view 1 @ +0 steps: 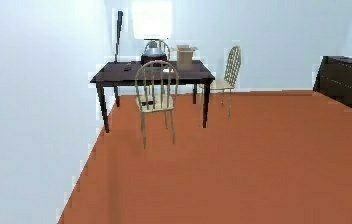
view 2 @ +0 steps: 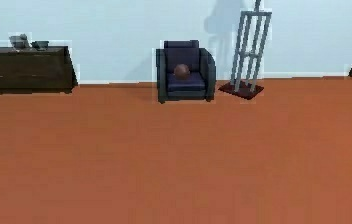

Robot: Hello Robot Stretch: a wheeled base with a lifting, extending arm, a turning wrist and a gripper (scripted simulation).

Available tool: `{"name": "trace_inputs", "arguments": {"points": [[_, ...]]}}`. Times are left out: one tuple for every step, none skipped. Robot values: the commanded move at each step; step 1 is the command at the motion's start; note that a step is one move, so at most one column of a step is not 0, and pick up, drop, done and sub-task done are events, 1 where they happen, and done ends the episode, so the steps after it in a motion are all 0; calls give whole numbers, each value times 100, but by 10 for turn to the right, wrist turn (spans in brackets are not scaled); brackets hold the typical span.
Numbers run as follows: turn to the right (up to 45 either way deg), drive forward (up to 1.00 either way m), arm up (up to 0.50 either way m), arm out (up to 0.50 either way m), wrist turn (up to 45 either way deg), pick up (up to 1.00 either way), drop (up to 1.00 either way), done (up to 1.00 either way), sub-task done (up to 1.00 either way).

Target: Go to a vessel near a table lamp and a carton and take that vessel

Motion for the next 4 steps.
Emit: {"name": "trace_inputs", "arguments": {"points": [[-30, 0, 0, 0, 0, 0, 0, 0, 0], [0, 100, 0, 0, 0, 0, 0, 0, 0], [0, 40, 0, 0, 0, 0, 0, 0, 0], [450, 0, 0, 0, 0, 0, 0, 0, 0]]}}
